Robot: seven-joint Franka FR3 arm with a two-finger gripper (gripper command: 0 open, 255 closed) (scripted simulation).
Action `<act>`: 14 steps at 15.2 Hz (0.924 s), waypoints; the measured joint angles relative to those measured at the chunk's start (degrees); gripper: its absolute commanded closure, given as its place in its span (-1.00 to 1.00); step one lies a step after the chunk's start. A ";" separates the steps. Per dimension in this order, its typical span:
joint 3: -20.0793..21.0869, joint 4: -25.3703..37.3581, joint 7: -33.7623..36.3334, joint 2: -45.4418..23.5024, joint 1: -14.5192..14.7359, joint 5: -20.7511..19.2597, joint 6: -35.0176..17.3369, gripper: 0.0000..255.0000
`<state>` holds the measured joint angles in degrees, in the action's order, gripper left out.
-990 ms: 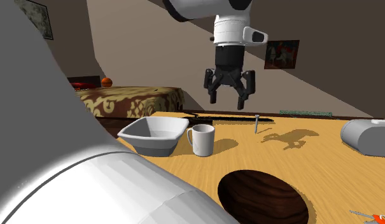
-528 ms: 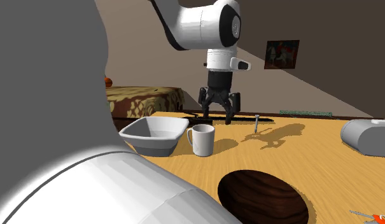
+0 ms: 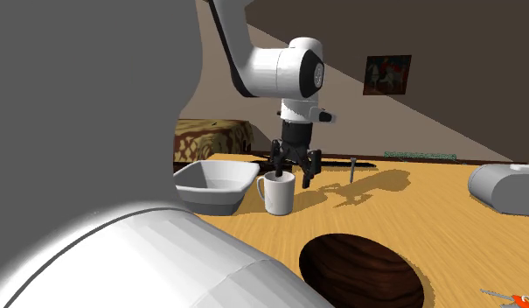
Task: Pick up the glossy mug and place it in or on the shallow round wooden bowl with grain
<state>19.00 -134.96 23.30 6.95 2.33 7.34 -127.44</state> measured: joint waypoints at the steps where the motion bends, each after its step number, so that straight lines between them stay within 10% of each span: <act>1: 0.05 -0.48 0.03 -0.39 0.01 -0.06 -0.85 -1.00; 10: 0.37 -1.65 0.51 -2.22 0.11 -0.47 -3.85 -1.00; 11: 0.37 -1.65 0.51 -2.22 0.11 -0.47 -3.85 1.00; 14: 0.37 -1.65 0.51 -2.22 0.11 -0.47 -3.85 1.00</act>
<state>19.37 -136.60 23.81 4.74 2.44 6.86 -131.29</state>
